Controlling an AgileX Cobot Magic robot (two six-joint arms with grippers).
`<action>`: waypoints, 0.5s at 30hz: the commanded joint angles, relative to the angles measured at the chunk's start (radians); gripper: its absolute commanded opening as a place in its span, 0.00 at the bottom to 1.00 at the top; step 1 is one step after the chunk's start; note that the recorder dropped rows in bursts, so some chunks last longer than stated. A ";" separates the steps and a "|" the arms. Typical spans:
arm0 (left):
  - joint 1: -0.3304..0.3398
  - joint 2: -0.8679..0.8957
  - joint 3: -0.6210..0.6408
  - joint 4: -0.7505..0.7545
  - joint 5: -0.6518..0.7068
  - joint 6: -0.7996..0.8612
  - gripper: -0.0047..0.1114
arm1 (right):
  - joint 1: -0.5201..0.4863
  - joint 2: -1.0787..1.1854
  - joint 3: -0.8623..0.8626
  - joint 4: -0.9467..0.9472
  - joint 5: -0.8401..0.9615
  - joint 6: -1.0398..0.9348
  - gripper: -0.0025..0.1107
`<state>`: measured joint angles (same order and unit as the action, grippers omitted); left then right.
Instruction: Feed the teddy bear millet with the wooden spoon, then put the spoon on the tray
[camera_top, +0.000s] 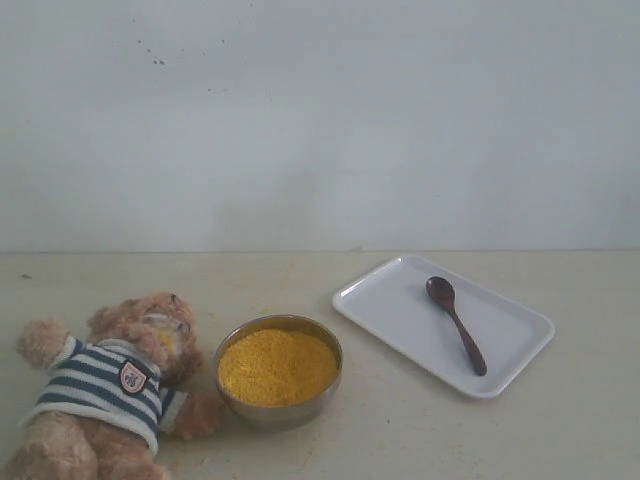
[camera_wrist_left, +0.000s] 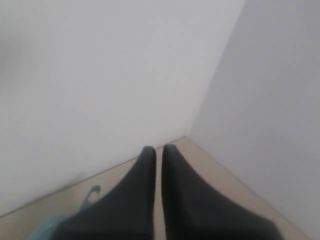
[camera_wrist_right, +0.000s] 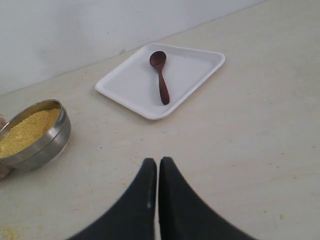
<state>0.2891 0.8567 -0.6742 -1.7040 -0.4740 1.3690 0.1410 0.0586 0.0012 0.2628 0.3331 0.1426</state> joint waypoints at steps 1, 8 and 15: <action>-0.010 -0.131 0.003 0.011 0.117 0.008 0.07 | -0.001 -0.005 -0.001 -0.007 0.001 -0.007 0.03; -0.014 -0.458 0.003 0.029 0.421 0.041 0.07 | -0.001 -0.005 -0.001 -0.007 0.001 -0.007 0.03; -0.087 -0.610 0.003 0.157 0.548 0.128 0.07 | -0.001 -0.005 -0.001 -0.007 0.001 -0.007 0.03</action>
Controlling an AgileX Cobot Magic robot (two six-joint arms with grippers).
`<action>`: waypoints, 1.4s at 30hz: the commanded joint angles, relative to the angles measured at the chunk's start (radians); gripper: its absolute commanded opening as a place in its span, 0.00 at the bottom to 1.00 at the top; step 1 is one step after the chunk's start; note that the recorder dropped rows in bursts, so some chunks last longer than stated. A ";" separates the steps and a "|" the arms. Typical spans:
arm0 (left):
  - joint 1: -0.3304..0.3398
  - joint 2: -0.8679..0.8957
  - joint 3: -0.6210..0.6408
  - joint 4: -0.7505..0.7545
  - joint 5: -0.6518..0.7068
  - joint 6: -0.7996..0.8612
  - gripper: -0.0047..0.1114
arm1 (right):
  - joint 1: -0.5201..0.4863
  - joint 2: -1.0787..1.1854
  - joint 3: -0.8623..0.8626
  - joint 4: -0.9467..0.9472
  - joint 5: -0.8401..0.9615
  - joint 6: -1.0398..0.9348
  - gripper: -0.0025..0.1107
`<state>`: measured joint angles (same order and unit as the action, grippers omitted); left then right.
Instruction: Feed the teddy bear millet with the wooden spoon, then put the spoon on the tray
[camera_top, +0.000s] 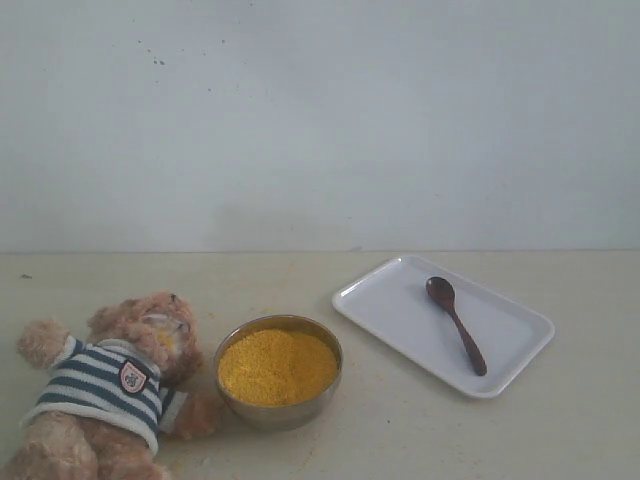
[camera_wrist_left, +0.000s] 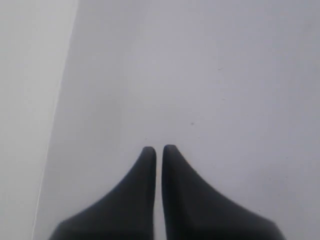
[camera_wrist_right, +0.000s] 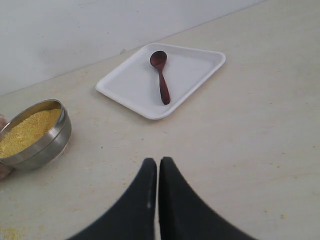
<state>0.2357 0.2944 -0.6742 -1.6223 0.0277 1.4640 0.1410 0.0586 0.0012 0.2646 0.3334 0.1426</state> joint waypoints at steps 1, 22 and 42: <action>-0.039 -0.054 0.003 0.075 0.045 0.033 0.07 | -0.001 -0.005 -0.001 -0.008 0.000 -0.007 0.03; -0.258 -0.243 0.177 1.527 0.205 -1.442 0.07 | -0.001 -0.005 -0.001 -0.008 0.000 -0.007 0.03; -0.271 -0.294 0.276 1.532 0.358 -1.381 0.07 | -0.001 -0.005 -0.001 -0.008 0.000 -0.007 0.03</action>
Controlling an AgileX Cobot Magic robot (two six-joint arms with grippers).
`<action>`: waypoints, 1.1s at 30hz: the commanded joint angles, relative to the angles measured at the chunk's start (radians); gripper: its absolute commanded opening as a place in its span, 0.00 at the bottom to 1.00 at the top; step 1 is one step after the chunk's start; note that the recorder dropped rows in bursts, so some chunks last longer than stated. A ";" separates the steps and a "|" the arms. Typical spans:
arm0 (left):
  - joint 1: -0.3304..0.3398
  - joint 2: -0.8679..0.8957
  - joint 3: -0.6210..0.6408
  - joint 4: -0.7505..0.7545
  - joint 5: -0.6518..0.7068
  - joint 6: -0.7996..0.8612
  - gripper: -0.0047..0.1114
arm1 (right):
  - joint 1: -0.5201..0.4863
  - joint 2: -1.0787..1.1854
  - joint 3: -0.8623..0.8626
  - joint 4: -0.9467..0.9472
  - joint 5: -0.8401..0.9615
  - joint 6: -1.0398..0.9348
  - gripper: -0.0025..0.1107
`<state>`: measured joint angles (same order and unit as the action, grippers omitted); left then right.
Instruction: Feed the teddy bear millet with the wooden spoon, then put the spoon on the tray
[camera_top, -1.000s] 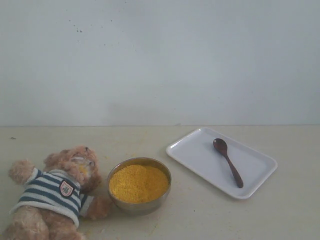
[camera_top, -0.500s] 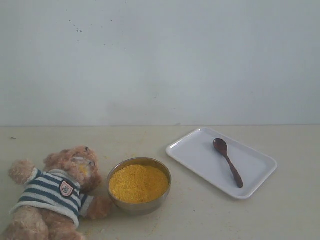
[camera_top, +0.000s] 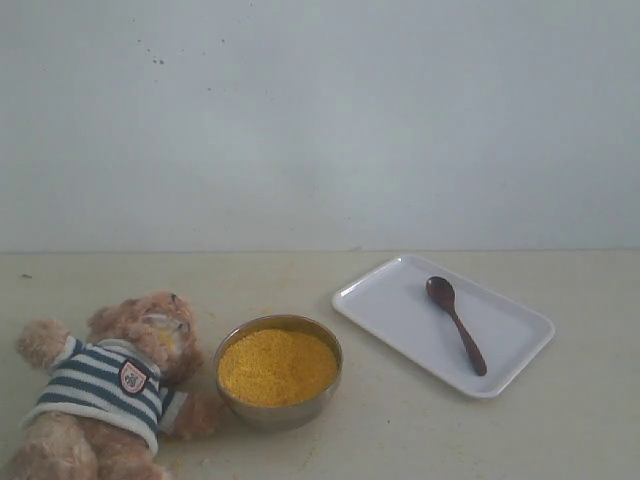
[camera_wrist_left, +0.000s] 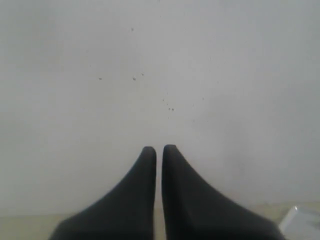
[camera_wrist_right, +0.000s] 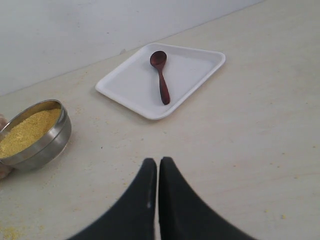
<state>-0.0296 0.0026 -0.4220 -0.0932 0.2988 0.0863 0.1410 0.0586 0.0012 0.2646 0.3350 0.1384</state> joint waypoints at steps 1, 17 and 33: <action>-0.006 -0.003 0.032 0.003 0.089 0.012 0.07 | -0.001 -0.005 -0.001 -0.007 -0.001 -0.003 0.03; -0.004 0.005 0.183 0.000 0.062 0.116 0.07 | -0.001 -0.005 -0.001 -0.007 -0.001 -0.003 0.03; -0.004 -0.003 0.422 0.007 0.046 -0.003 0.07 | -0.001 -0.003 -0.001 -0.007 -0.001 -0.003 0.03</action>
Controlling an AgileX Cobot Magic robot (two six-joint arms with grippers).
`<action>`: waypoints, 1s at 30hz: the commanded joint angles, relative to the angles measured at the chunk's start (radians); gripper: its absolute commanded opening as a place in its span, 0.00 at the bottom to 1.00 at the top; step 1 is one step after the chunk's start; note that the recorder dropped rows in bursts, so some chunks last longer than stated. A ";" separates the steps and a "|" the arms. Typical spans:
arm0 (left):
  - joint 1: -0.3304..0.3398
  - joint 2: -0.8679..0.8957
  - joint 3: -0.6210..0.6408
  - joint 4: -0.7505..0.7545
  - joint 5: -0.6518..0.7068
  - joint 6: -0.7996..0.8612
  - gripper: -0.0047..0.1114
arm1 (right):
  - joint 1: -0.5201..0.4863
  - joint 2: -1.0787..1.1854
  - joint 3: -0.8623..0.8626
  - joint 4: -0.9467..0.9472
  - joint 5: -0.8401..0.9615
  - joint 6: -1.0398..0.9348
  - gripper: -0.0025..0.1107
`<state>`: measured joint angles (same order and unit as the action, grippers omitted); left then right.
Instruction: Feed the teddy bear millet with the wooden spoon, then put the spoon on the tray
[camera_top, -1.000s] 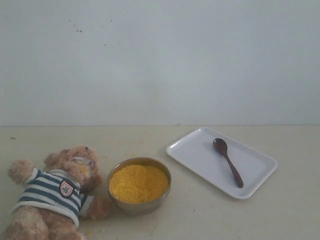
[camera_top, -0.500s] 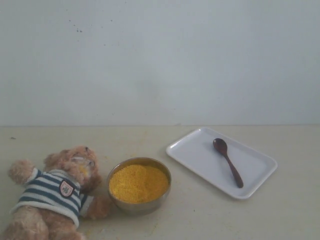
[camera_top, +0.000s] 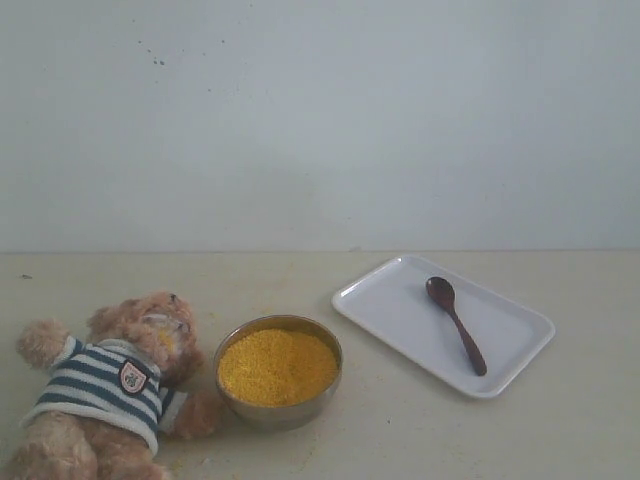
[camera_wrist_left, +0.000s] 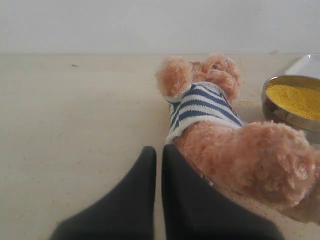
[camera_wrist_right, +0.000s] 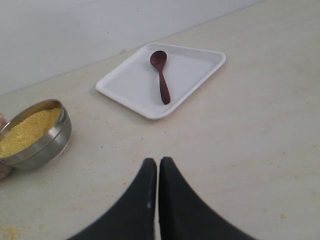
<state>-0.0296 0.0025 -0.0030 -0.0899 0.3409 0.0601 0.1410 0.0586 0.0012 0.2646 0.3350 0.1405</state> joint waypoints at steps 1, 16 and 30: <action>-0.004 -0.003 0.003 0.004 0.004 0.023 0.07 | -0.001 -0.003 -0.001 -0.007 -0.001 -0.005 0.03; -0.004 -0.003 0.003 0.004 0.004 0.023 0.07 | -0.001 -0.007 -0.001 -0.007 -0.001 -0.005 0.03; -0.004 -0.003 0.003 0.004 -0.003 0.023 0.07 | -0.181 -0.059 -0.001 -0.097 0.040 -0.282 0.03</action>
<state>-0.0296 0.0025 -0.0030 -0.0862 0.3422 0.0787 -0.0337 0.0042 0.0012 0.1967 0.3318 -0.1256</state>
